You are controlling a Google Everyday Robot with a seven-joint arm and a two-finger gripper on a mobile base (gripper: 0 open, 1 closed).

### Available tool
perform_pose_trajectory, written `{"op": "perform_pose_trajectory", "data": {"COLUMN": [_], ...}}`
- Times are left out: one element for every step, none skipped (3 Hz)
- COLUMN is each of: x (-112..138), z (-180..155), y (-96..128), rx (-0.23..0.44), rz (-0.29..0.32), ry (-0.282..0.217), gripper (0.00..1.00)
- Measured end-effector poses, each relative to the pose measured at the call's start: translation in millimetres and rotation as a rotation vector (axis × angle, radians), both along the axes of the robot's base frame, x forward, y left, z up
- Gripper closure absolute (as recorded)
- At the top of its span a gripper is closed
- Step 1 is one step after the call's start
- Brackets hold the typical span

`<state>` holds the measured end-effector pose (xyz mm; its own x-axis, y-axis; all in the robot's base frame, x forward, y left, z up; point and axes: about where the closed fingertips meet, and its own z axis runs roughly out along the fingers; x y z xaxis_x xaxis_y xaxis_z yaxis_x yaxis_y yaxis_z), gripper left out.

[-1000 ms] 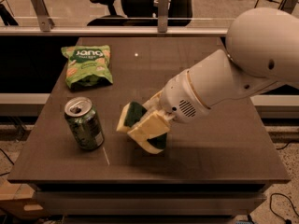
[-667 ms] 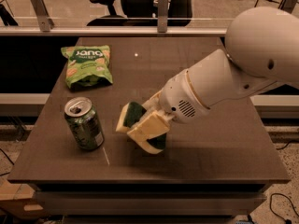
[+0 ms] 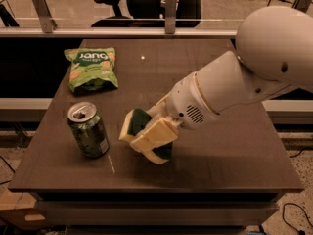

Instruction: Move sponge near green can

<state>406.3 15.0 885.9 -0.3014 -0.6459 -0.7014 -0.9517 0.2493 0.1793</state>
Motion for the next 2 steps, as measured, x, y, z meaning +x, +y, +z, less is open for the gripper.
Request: {"op": "perform_pose_trajectory", "data": {"x": [-1.0, -1.0], "z": [1.1, 1.1], "y": [1.0, 1.1], "rx": [-0.001, -0.001], "rz": [0.002, 0.002], "ry": [-0.003, -0.003], "gripper": [0.0, 0.0]}}
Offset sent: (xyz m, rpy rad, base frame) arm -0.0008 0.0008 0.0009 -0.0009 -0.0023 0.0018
